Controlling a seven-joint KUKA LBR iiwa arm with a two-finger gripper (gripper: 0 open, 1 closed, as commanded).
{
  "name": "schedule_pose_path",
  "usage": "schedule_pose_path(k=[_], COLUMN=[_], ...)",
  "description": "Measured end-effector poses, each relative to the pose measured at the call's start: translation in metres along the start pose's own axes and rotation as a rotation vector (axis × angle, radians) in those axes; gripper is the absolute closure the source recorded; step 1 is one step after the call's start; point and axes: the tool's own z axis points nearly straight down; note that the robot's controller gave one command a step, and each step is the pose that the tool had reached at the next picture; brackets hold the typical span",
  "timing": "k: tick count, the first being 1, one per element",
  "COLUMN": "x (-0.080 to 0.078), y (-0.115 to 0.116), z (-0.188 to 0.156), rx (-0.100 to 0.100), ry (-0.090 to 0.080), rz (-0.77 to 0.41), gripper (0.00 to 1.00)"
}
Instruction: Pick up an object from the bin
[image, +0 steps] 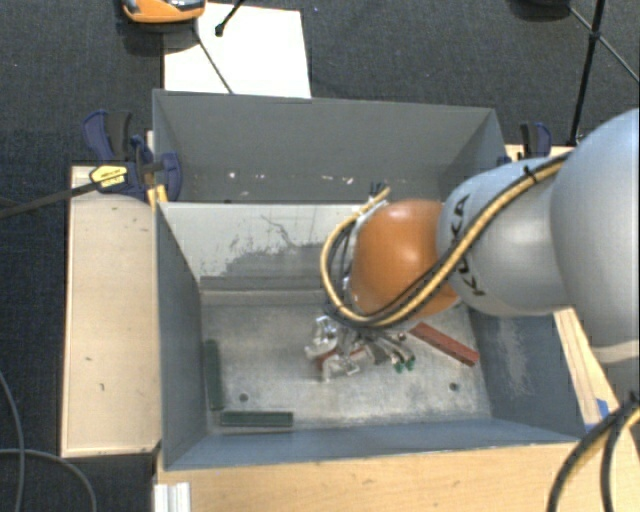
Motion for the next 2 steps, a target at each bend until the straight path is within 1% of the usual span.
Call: schedule_pose_path(k=[1, 2], x=[-0.018, -0.011], y=[0.013, 0.021], z=[-0.045, -0.174], rx=[0.000, -0.002], ry=[0.013, 0.013], rz=[0.111, -0.158], gripper=[1.00, 1.00])
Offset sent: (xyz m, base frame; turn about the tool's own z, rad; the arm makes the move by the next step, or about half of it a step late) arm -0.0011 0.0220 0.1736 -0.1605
